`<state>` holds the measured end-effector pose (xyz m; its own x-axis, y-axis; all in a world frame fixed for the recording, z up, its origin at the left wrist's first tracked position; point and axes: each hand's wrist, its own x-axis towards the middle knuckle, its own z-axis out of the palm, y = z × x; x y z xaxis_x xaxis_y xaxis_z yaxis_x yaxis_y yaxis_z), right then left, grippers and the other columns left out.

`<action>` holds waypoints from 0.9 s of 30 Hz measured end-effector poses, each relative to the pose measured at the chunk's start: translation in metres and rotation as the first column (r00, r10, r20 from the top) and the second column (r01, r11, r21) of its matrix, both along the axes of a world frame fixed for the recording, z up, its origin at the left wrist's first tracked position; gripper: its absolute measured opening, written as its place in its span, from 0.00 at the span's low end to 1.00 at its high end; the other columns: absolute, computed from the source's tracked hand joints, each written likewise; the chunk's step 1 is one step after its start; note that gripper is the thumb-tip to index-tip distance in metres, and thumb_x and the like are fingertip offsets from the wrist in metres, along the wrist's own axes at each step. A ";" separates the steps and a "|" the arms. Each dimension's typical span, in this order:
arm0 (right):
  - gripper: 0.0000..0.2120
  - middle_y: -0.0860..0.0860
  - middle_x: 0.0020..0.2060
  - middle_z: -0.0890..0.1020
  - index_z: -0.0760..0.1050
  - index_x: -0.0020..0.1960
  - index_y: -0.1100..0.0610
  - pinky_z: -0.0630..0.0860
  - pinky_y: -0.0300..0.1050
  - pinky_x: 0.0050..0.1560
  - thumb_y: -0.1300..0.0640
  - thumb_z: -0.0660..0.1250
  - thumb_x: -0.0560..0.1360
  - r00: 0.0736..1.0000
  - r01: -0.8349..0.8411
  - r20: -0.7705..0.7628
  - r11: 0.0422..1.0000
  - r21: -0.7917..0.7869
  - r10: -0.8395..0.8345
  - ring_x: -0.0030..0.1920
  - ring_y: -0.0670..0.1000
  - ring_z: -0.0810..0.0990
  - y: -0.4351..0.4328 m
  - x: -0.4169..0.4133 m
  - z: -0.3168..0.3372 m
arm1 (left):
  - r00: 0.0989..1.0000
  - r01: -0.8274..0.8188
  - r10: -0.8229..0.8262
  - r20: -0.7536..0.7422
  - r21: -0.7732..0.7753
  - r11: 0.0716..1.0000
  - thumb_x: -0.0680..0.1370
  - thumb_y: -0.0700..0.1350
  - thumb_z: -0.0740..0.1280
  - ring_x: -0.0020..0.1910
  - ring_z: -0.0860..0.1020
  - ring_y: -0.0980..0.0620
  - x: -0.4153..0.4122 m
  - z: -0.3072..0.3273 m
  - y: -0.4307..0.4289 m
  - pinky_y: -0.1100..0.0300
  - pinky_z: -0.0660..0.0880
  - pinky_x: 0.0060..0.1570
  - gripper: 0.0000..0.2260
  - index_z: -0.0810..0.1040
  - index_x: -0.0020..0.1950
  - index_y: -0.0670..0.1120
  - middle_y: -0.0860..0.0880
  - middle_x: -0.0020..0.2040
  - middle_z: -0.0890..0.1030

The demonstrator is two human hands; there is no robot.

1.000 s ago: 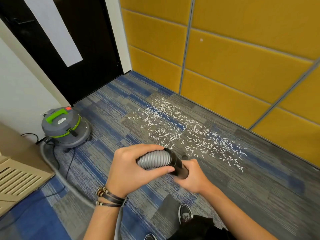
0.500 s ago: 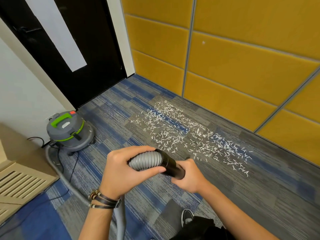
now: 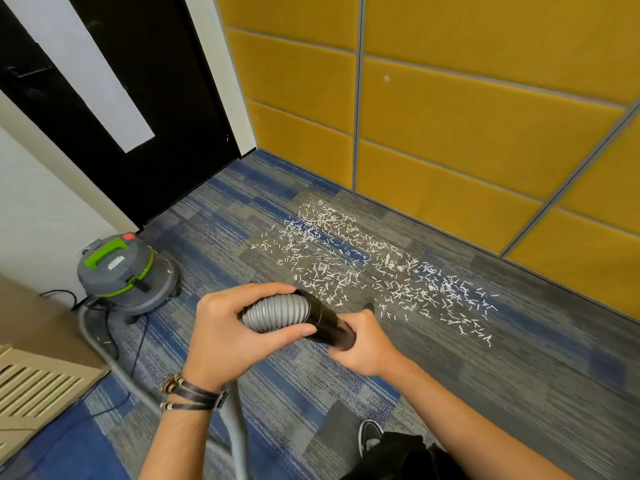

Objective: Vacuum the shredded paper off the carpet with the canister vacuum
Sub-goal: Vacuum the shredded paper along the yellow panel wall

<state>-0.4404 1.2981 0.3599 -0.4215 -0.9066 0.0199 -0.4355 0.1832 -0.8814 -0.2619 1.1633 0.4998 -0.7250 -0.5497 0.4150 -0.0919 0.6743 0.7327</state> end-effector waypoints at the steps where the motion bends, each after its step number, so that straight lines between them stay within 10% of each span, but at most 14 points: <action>1: 0.14 0.48 0.23 0.71 0.68 0.30 0.52 0.61 0.38 0.29 0.65 0.70 0.65 1.000 0.001 0.002 1.000 -0.003 -0.001 0.25 0.44 0.66 0.003 -0.006 0.001 | 1.000 0.003 -0.003 -0.004 -0.003 1.000 0.65 0.62 0.83 0.49 0.86 0.59 -0.005 0.001 0.002 0.62 0.81 0.54 0.21 0.87 0.55 0.57 0.61 0.50 0.87; 11: 0.09 0.50 0.25 0.75 0.72 0.33 0.54 0.71 0.51 0.28 0.62 0.71 0.66 0.998 -0.055 -0.003 0.998 0.011 0.055 0.25 0.46 0.72 -0.011 -0.068 0.003 | 0.997 -0.066 0.069 0.035 -0.099 0.993 0.66 0.59 0.83 0.48 0.86 0.60 -0.058 0.003 0.005 0.59 0.81 0.52 0.21 0.88 0.55 0.53 0.59 0.49 0.87; 27: 0.15 0.44 0.22 0.73 0.69 0.30 0.47 0.66 0.39 0.28 0.62 0.71 0.66 1.000 0.022 -0.011 0.998 -0.058 -0.023 0.24 0.47 0.72 -0.013 -0.131 0.002 | 0.998 -0.059 0.059 0.018 0.029 0.998 0.66 0.60 0.82 0.49 0.87 0.56 -0.129 0.002 0.005 0.55 0.83 0.53 0.21 0.88 0.54 0.52 0.58 0.50 0.88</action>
<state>-0.5710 1.2852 0.3619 -0.4413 -0.8941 0.0770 -0.4420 0.1419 -0.8857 -0.3908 1.1678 0.5021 -0.6976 -0.6035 0.3861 -0.1433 0.6456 0.7501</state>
